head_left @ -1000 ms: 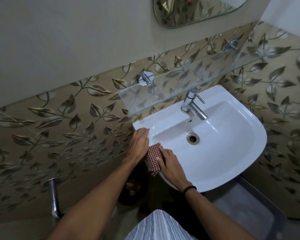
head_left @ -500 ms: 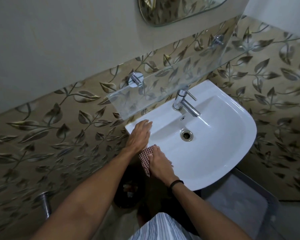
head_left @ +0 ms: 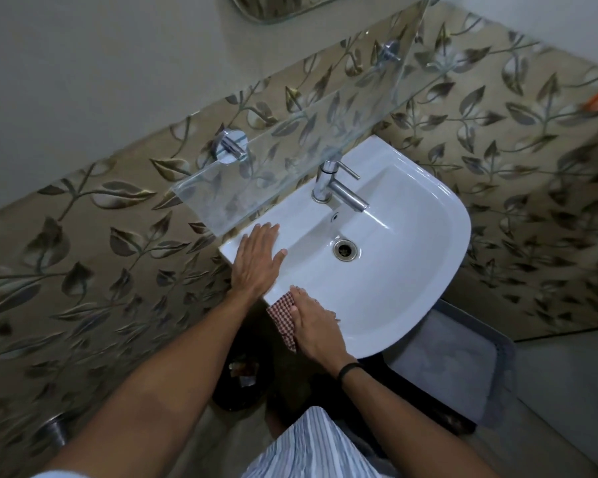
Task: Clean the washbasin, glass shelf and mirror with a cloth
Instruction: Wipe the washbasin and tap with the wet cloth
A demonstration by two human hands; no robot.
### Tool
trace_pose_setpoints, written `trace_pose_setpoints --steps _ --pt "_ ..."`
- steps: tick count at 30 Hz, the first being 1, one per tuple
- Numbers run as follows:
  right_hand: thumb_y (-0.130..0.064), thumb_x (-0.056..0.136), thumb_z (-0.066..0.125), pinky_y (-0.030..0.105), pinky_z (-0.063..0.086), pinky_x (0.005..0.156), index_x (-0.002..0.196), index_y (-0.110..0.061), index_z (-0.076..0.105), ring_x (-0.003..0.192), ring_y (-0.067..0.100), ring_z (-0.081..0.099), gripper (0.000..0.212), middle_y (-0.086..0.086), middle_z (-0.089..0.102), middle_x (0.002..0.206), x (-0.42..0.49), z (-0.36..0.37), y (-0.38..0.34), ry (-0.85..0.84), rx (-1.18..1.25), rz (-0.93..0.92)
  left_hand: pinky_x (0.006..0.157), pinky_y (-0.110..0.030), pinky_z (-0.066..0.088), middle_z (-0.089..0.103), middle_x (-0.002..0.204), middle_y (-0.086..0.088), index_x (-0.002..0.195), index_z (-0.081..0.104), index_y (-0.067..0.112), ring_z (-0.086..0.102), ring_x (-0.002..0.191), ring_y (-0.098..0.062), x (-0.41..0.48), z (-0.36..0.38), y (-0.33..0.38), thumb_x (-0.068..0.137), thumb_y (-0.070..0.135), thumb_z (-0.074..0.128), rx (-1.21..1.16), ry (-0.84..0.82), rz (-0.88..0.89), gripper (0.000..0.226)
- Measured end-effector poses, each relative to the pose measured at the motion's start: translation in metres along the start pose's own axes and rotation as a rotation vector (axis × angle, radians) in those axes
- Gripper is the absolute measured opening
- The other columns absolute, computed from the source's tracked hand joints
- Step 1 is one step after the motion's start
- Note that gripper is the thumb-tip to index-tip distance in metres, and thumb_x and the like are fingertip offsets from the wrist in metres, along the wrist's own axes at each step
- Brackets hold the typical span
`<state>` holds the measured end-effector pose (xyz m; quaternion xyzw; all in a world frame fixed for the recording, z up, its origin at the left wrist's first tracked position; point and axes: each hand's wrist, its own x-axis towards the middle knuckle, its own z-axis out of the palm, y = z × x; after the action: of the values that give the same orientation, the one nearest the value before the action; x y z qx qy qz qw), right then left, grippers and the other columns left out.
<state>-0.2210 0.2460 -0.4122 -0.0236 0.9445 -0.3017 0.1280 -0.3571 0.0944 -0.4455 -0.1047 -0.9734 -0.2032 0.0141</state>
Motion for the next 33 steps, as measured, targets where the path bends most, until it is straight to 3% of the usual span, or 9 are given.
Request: trace_pose_setpoints --steps 3,8,14,21,27,29,33 --pt "-0.036 0.108 0.025 0.041 0.033 0.115 0.151 -0.026 0.038 0.137 0.018 0.046 0.046 -0.002 0.047 0.153 -0.022 -0.006 0.030 0.014 -0.114 0.004 0.128 -0.041 0.003 0.018 0.169 -0.002 0.160 0.020 0.024 0.006 0.157 -0.020 -0.002 -0.005 0.006 0.107 0.045 0.036 0.036 -0.021 -0.004 0.060" --pt "-0.034 0.107 0.025 0.040 0.027 0.115 0.143 -0.027 0.046 0.133 0.017 0.048 0.042 -0.004 0.052 0.147 -0.035 -0.002 0.038 0.070 -0.195 0.068 0.127 -0.044 -0.006 0.010 0.170 -0.003 0.160 0.016 0.026 -0.004 0.157 -0.022 -0.023 -0.005 0.034 0.106 0.048 0.036 0.007 -0.022 -0.103 0.061" --pt "-0.037 0.108 0.019 0.038 0.019 0.121 0.154 -0.024 0.034 0.142 0.018 0.038 0.050 -0.003 0.039 0.158 -0.051 -0.007 0.051 0.040 -0.302 -0.041 0.126 -0.047 -0.009 0.000 0.171 -0.001 0.162 0.010 0.024 -0.011 0.156 -0.019 -0.037 0.010 0.054 0.107 0.051 0.025 0.131 -0.031 -0.228 0.063" --pt "-0.038 0.104 0.022 0.043 0.011 0.120 0.149 -0.019 0.047 0.142 0.027 0.042 0.055 0.006 0.045 0.154 -0.061 -0.012 0.072 0.069 -0.388 0.037 0.127 -0.046 -0.003 0.011 0.170 -0.002 0.161 0.018 0.023 -0.002 0.157 -0.020 -0.034 0.014 0.053 0.106 0.053 0.028 0.153 -0.006 -0.248 0.063" --pt "-0.043 0.104 0.013 0.040 0.000 0.123 0.156 -0.024 0.032 0.152 0.023 0.022 0.058 0.002 0.027 0.164 -0.067 -0.030 0.097 0.021 -0.400 -0.062 0.127 -0.045 -0.001 0.010 0.170 -0.001 0.161 0.018 0.024 -0.002 0.157 -0.019 -0.034 0.018 0.049 0.105 0.055 0.029 0.173 0.008 -0.261 0.065" --pt "-0.044 0.102 0.007 0.041 -0.002 0.124 0.156 -0.023 0.030 0.154 0.024 0.012 0.063 0.004 0.020 0.166 -0.065 -0.039 0.114 0.059 -0.416 0.011 0.127 -0.044 -0.001 0.010 0.170 -0.001 0.161 0.018 0.024 -0.003 0.157 -0.019 -0.034 0.018 0.050 0.105 0.054 0.031 0.161 0.006 -0.267 0.065" --pt "-0.033 0.100 0.025 0.049 0.008 0.123 0.148 -0.008 0.044 0.150 0.036 0.023 0.058 0.018 0.031 0.160 -0.059 -0.030 0.103 0.222 -0.414 0.260 0.127 -0.044 0.001 0.012 0.170 -0.001 0.160 0.020 0.024 -0.001 0.157 -0.019 -0.034 0.016 0.051 0.105 0.052 0.033 0.146 0.013 -0.278 0.064"
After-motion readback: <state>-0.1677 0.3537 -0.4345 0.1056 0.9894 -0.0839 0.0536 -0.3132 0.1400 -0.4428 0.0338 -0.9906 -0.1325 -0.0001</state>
